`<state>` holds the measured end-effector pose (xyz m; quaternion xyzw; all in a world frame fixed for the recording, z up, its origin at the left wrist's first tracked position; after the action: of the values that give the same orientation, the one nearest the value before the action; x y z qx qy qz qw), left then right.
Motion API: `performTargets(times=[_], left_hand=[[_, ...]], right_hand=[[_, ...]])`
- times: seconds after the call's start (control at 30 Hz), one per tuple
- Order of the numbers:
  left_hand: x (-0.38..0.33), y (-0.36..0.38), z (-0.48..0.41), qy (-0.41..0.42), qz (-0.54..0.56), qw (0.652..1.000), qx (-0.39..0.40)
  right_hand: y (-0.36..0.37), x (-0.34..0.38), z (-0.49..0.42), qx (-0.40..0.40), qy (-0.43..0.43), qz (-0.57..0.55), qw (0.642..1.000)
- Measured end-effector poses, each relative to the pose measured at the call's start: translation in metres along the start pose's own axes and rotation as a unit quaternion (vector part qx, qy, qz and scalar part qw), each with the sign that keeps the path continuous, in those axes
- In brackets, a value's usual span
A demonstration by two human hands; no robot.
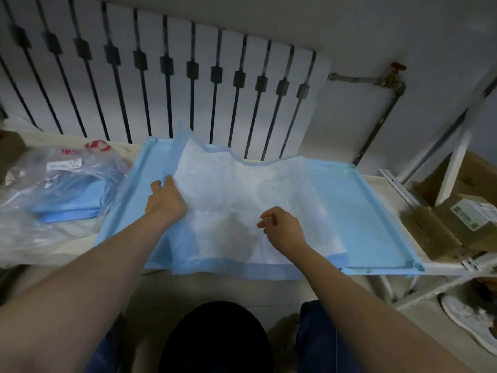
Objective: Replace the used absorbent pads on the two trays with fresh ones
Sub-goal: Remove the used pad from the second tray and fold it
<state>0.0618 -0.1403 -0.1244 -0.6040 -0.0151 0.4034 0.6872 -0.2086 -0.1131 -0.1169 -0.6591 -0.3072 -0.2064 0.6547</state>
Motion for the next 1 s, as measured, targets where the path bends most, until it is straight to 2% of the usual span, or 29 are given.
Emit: performTargets(times=[0.1,0.2,0.27,0.37,0.47,0.53,0.6,0.73,0.8,0.87,1.0], left_hand=[[-0.003,0.008,0.01,-0.024,-0.025,0.999,0.002],[-0.015,0.012,0.024,-0.02,-0.107,0.993,-0.044],[-0.025,0.015,0.032,0.004,-0.166,0.983,-0.074],[-0.047,0.029,0.047,0.074,-0.192,0.977,-0.064],[-0.07,0.047,0.069,0.147,-0.192,0.969,-0.04],[-0.084,0.061,0.086,0.183,-0.197,0.963,-0.013],[-0.096,0.073,0.101,0.209,-0.202,0.957,0.017],[-0.11,0.09,0.114,0.232,-0.186,0.953,0.055],[-0.114,0.093,0.115,0.238,-0.135,0.959,0.071],[-0.118,0.089,0.116,0.235,-0.036,0.966,0.102],[-0.128,0.079,0.115,0.131,0.201,0.952,0.189]], right_hand=[[-0.008,-0.01,0.004,-0.022,0.011,0.023,0.999],[-0.022,-0.023,0.007,-0.06,0.026,0.078,0.995],[-0.035,-0.032,0.011,-0.102,0.045,0.12,0.986],[-0.055,-0.049,0.018,-0.151,0.113,0.19,0.964],[-0.072,-0.072,0.024,-0.128,0.229,0.231,0.937],[-0.08,-0.088,0.027,-0.09,0.297,0.201,0.929],[-0.085,-0.099,0.029,-0.076,0.316,0.167,0.931],[-0.089,-0.101,0.023,-0.108,0.244,0.126,0.955],[-0.089,-0.091,0.017,-0.152,0.191,0.071,0.967],[-0.085,-0.074,0.012,-0.167,0.122,0.006,0.978],[-0.055,-0.034,0.01,-0.067,-0.082,-0.022,0.994]])
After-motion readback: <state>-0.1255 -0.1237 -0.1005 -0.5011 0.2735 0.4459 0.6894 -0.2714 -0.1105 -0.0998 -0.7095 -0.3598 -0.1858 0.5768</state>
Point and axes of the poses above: each hand's wrist, its own z-axis away from the middle knuckle, its own y-axis out of the palm, x = y × z, the point moved 3 cm from there along -z, towards the middle knuckle, and after that the axes turned 9 degrees about -y, right-handed, at the moved point
